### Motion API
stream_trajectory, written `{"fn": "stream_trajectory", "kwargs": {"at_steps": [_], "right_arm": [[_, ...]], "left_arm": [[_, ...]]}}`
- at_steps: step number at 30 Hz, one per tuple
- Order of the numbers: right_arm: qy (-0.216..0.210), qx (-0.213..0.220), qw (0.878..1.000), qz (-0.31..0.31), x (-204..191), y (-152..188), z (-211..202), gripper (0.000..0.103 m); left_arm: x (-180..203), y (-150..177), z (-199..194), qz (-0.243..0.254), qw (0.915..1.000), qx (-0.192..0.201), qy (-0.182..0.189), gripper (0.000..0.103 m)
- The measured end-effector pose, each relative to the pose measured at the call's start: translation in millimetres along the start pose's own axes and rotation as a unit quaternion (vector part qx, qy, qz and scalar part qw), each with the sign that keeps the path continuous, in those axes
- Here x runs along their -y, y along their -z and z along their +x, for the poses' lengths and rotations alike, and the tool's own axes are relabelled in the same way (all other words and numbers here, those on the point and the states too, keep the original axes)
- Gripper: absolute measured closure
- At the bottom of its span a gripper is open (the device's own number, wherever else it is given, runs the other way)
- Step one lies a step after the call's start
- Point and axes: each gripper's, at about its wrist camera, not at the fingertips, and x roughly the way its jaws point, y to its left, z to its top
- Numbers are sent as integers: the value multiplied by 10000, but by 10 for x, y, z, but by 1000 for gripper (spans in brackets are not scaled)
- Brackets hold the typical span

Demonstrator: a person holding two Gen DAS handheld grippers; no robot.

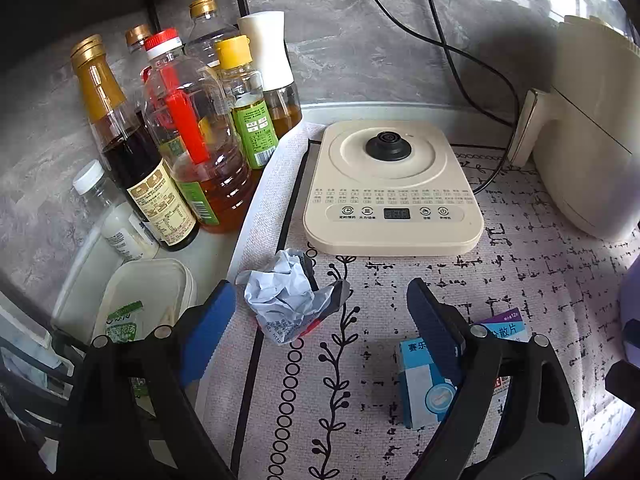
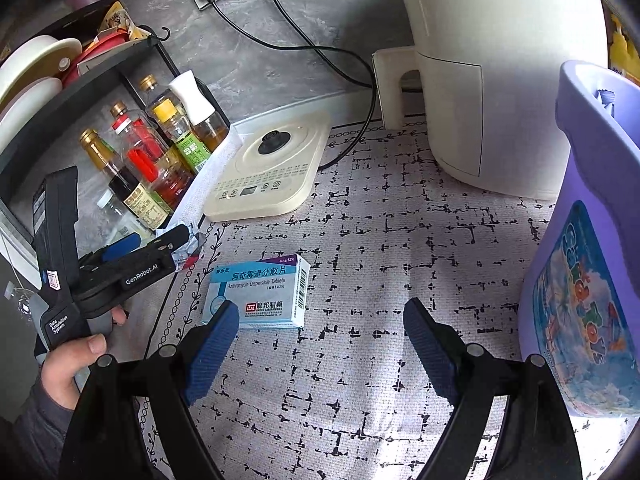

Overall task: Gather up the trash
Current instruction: 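Close the left tool on the crumpled tissue scrap on the cloth, then lift the tissue with the left tool while the right tool grasps the medicine box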

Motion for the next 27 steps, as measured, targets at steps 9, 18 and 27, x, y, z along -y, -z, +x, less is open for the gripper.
{"fn": "stream_trajectory", "kwargs": {"at_steps": [9, 18, 27], "right_arm": [[-253, -215, 9993, -159, 22, -103, 255, 20], [-373, -314, 9984, -269, 71, -163, 340, 20], [-477, -362, 9977, -329, 25, -221, 413, 20]], "left_arm": [[-101, -91, 371, -213, 9974, -358, -582, 16], [-71, -78, 586, -301, 9959, -581, -626, 18], [-71, -85, 526, -297, 9966, -603, -471, 69]]}}
